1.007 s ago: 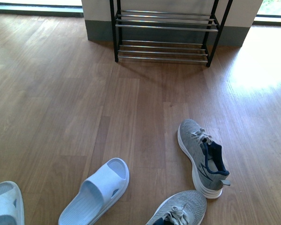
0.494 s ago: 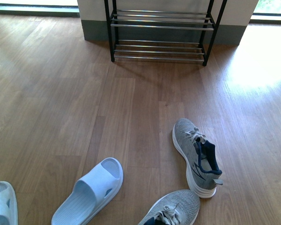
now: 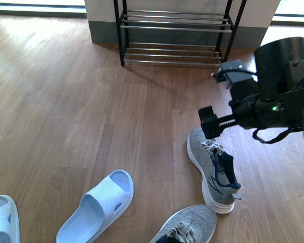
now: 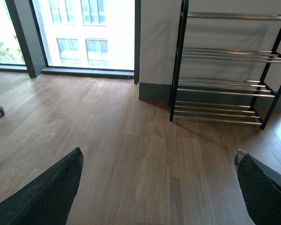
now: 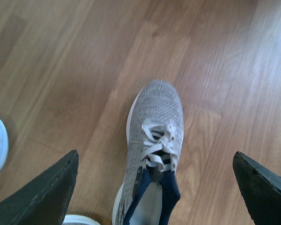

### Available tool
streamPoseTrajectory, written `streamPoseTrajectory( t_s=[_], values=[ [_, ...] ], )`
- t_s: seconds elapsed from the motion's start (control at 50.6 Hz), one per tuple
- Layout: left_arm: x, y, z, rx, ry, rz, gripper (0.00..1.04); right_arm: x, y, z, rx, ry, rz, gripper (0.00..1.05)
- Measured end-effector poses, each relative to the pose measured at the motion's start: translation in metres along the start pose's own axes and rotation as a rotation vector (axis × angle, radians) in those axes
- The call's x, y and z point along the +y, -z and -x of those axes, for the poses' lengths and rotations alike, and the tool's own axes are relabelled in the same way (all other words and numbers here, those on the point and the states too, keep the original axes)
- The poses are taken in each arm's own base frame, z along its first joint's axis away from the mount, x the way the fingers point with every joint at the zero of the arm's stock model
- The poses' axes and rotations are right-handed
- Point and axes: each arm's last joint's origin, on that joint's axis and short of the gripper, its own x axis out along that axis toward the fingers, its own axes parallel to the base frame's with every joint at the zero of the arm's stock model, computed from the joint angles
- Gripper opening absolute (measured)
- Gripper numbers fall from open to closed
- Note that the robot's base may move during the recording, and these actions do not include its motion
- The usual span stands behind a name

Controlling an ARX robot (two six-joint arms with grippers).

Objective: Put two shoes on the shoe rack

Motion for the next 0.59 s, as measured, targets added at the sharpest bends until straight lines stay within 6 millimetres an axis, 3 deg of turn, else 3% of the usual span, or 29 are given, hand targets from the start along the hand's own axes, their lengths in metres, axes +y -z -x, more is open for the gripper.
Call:
streamPoseTrajectory(
  t_s=[0.079, 0.197, 0.375, 0.592],
  values=[
    [0.0, 0.0, 0.0, 0.0, 0.0, 0.0, 0.95, -0.003, 0.015, -0.03, 0.093, -0.011, 0.032, 0.95],
    [0.0, 0.0, 0.0, 0.0, 0.0, 0.0, 0.95, -0.019, 0.033, -0.056, 0.176, 0.014, 0.087, 0.95],
    [0.0, 0.0, 0.0, 0.0, 0.0, 0.0, 0.95, -0.045, 0.046, -0.068, 0.216, 0.051, 0.094, 0.95],
    [0.0, 0.0, 0.0, 0.0, 0.0, 0.0, 0.95, -0.071, 0.057, -0.07, 0.247, 0.092, 0.057, 0.95]
  ],
)
